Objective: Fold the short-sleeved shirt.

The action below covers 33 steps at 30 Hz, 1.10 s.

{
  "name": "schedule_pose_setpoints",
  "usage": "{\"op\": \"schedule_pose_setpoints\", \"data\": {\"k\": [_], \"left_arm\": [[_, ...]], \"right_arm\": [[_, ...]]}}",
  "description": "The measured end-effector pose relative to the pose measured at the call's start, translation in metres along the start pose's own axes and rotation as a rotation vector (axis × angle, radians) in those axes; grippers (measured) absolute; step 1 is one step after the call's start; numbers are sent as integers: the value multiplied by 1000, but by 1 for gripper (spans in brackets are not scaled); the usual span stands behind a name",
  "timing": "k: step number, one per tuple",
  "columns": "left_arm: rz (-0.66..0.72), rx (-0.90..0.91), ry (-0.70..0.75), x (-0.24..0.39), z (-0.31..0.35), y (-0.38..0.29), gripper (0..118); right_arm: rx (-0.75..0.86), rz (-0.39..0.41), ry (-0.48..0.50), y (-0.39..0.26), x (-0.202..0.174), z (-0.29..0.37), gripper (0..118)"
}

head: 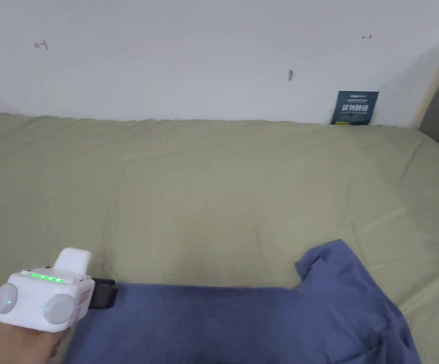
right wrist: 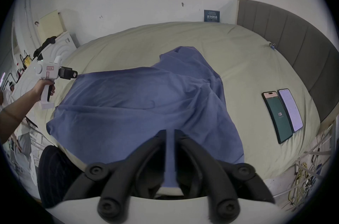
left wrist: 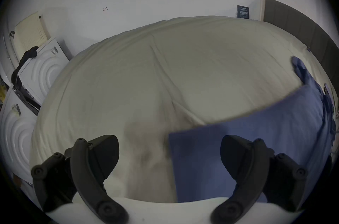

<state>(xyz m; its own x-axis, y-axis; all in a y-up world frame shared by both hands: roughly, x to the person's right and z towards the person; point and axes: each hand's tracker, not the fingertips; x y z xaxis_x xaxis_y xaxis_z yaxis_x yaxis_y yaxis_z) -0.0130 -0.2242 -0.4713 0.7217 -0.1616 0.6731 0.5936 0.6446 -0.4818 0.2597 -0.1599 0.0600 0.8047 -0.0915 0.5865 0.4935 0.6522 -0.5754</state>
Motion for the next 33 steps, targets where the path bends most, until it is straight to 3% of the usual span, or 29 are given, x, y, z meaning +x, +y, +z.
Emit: {"op": "schedule_pose_setpoints", "data": {"k": [2,3,4,5,6,8,9,10,11,12,15,16,17,18,19,20,22,24,26,33], "left_arm": [[29,-86,25,1,-24,1,106],[22,-105,24,2,-29,-1,85],[13,-101,14,6,-22,-3,35],[66,-65,-102,8,-16,-4,11],[65,-32,-21,18,-7,-4,0],[-17,-27,-7,37,19,-8,0],[4,-22,-29,37,26,-9,0],[39,-3,-83,38,36,-10,0],[69,25,-92,38,48,-10,0],[81,54,-91,29,55,-10,0],[98,97,-115,26,85,-8,0],[93,93,-116,21,88,-7,0],[88,91,-118,19,91,-6,0],[82,88,-119,18,92,-6,0],[72,84,-119,16,92,-7,0],[66,75,-108,19,95,-5,0],[69,54,-114,15,90,-6,0],[82,36,-121,11,80,-5,0],[77,35,-114,12,81,-4,0],[98,105,-107,10,143,9,0]], "right_arm": [[-17,-27,8,17,12,-18,15],[-13,-27,0,27,16,-25,15],[0,-28,-36,40,22,-34,15],[8,-23,-83,56,25,-44,15],[3,-15,-107,72,30,-56,15],[14,-16,-148,107,43,-89,16],[3,-16,-152,123,49,-107,33],[-9,-20,-167,140,54,-127,63],[-58,-24,-165,154,60,-150,102],[-122,-31,-162,165,65,-170,118],[-232,-20,-222,169,82,-230,118],[-245,-7,-275,166,85,-241,111],[-316,-14,-267,162,72,-229,91],[-347,-53,-215,157,74,-228,82],[-267,-103,-120,154,73,-216,47],[-203,-50,-197,154,67,-201,0],[-219,21,-177,159,77,-206,0],[-243,-36,-91,156,81,-199,0],[-199,6,-137,154,76,-190,0],[-55,35,-71,181,54,-108,0]]}}
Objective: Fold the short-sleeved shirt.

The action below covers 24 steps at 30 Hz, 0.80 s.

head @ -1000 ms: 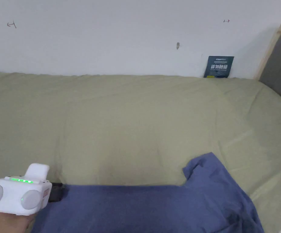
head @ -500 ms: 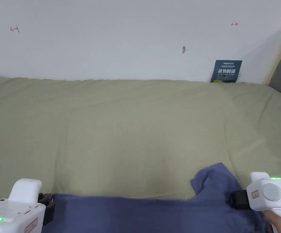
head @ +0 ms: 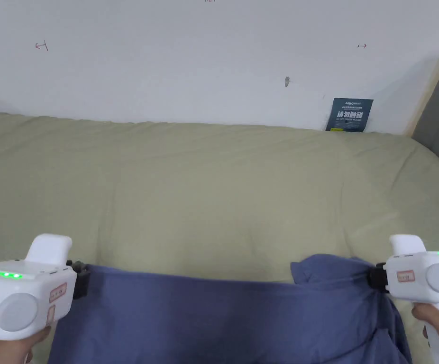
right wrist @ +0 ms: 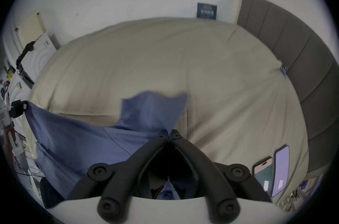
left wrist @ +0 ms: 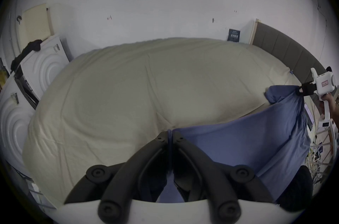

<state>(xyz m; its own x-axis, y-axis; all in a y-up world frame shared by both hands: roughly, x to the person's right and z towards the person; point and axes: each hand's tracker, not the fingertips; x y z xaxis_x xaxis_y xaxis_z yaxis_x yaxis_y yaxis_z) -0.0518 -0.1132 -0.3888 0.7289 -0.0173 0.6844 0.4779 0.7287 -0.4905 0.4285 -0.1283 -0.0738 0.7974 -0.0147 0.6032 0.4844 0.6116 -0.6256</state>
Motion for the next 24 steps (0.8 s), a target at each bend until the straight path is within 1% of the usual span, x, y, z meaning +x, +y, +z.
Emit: {"op": "schedule_pose_setpoints", "data": {"k": [3,5,10,14,16,18,19,20,21,22,23,24], "left_arm": [[-9,50,6,2,47,0,0],[-9,75,8,3,79,-11,0],[-8,64,-1,3,135,-67,0],[-58,-58,2,14,148,-135,0],[-20,-120,0,13,145,-166,0],[5,-181,3,12,134,-194,0],[14,-205,31,8,122,-206,0],[23,-218,34,7,114,-213,0],[30,-221,27,7,107,-218,0],[36,-227,38,12,104,-218,5],[42,-220,44,18,105,-216,13],[48,-210,42,19,107,-213,21]], "right_arm": [[58,38,27,-2,-8,48,0],[89,63,50,-16,-11,86,0],[120,89,59,-84,-16,142,0],[83,73,77,-161,-12,151,0],[46,66,74,-192,-18,157,0],[4,3,71,-222,-16,147,0],[-6,-27,48,-232,-17,140,0],[-15,-45,41,-246,-3,119,0],[-15,-34,42,-250,-5,114,1],[-21,-21,16,-254,-7,108,4],[-21,-8,0,-256,-9,105,6],[-5,-9,4,-255,-10,109,10]]}}
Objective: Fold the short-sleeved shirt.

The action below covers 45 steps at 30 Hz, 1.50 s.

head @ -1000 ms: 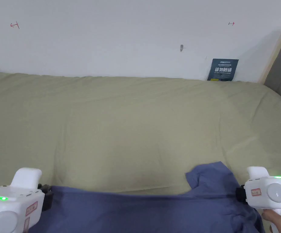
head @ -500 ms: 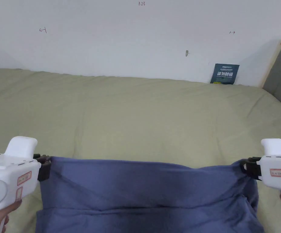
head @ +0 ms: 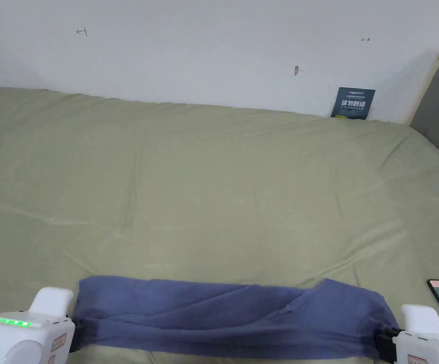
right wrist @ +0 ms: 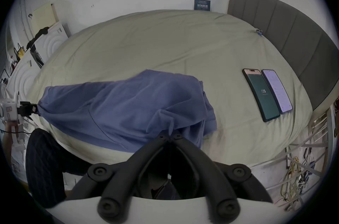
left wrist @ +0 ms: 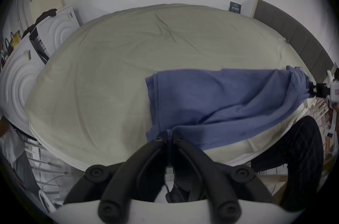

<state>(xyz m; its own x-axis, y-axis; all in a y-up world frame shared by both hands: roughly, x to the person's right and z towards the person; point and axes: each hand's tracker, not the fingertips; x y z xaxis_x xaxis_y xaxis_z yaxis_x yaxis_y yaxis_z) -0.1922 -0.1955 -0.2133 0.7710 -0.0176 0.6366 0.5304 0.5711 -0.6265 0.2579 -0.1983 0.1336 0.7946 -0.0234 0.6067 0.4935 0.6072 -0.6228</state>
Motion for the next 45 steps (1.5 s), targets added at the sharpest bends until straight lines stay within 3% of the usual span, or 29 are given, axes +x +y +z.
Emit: {"op": "schedule_pose_setpoints", "data": {"k": [1,2,3,4,6,8,9,10,11,12,13,14,16,19,20,21,22,23,25,30,33,37,39,40,41,42,43,44,45], "left_arm": [[19,37,-2,1,8,3,21],[35,88,-3,1,18,6,57],[48,123,-11,-4,23,9,96],[56,204,-15,-3,39,8,113],[75,350,6,0,72,5,112],[123,497,35,1,98,-5,112],[148,545,60,3,106,-8,112],[166,536,98,3,110,-12,108],[171,528,106,2,111,-14,97],[166,510,87,0,110,-13,71],[175,470,68,-4,106,-12,16],[186,420,63,-9,98,-10,0],[198,423,78,-22,85,-10,0],[293,276,-91,-58,59,0,0],[337,207,-187,-72,46,4,11],[390,142,-263,-85,34,4,43],[395,134,-323,-97,22,5,98],[414,91,-388,-107,5,7,115],[450,35,-457,-122,-21,4,114],[780,-97,-800,-149,-89,-14,114],[825,-94,-1064,-156,-113,-14,115],[801,-133,-1198,-133,-142,-4,115],[773,-130,-1225,-115,-150,4,110],[752,-128,-1222,-106,-152,8,97],[716,-125,-1209,-98,-154,11,64],[700,-166,-1137,-91,-160,13,0],[674,-288,-952,-80,-169,14,0],[735,-374,-907,-79,-174,13,0],[695,-279,-989,-81,-160,23,0]], "right_arm": [[58,-19,11,-1,3,5,10],[93,-51,17,-1,5,11,37],[116,-68,15,0,5,19,77],[146,-49,15,0,4,25,114],[259,12,9,-2,-7,54,117],[342,20,57,3,-31,91,117],[396,15,73,2,-36,101,116],[430,8,107,1,-41,110,104],[437,-8,125,2,-46,115,72],[435,-16,103,3,-51,117,25],[436,-17,73,4,-57,118,0],[442,-24,60,4,-60,119,0],[407,-32,174,12,-64,118,0],[420,-16,135,15,-72,119,0],[419,-16,136,15,-71,118,0],[414,-26,143,17,-71,117,0],[405,-40,156,18,-71,116,0],[399,-36,154,19,-72,114,0],[389,-35,148,19,-73,112,0],[371,-40,135,23,-77,108,0],[364,-44,125,28,-78,106,0],[359,-52,128,35,-80,101,0],[354,-55,136,38,-84,97,0],[348,-58,146,38,-85,94,0],[341,-67,162,39,-88,92,0],[339,-68,171,40,-90,91,0],[338,-64,172,40,-93,89,0],[339,-59,172,39,-95,88,0],[337,-60,178,40,-96,88,0]]}}
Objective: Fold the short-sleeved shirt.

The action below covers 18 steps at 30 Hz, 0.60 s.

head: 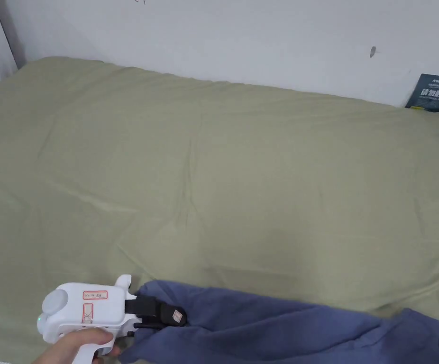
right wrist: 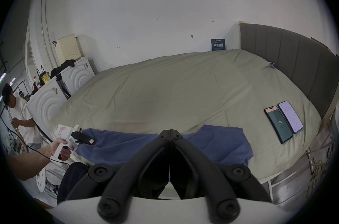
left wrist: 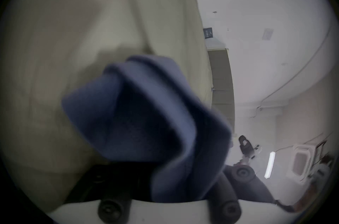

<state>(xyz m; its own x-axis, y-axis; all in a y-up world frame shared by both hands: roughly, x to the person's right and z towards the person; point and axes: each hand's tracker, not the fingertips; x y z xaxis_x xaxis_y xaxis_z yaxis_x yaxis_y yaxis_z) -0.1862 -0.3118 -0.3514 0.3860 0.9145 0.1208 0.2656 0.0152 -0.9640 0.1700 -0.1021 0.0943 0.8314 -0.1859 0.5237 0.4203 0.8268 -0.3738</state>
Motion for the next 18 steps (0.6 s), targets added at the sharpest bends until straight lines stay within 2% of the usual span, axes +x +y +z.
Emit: {"op": "schedule_pose_setpoints", "data": {"k": [1,2,4,5,6,9,10,13,16,18], "left_arm": [[-81,21,109,17,4,0,0],[-85,71,244,57,22,-15,0],[-127,133,300,82,40,-18,0],[-160,164,379,94,50,-20,0],[-198,190,464,82,56,-2,0],[-268,268,789,97,84,3,0],[-259,292,855,86,92,10,0],[-290,319,885,114,97,0,0],[-477,336,963,167,74,-28,0],[-555,339,925,195,51,-49,1]], "right_arm": [[-1,-5,9,0,-1,0,0],[1,-6,14,-1,-2,1,0],[1,-2,23,-1,-4,1,0],[3,1,26,0,-4,1,0],[9,4,27,0,-5,2,0],[16,0,46,-1,-3,4,0],[16,-2,53,-2,-4,4,0],[24,-2,70,-4,-6,7,0],[58,2,75,-7,-7,12,0],[71,3,79,-6,-8,15,0]]}}
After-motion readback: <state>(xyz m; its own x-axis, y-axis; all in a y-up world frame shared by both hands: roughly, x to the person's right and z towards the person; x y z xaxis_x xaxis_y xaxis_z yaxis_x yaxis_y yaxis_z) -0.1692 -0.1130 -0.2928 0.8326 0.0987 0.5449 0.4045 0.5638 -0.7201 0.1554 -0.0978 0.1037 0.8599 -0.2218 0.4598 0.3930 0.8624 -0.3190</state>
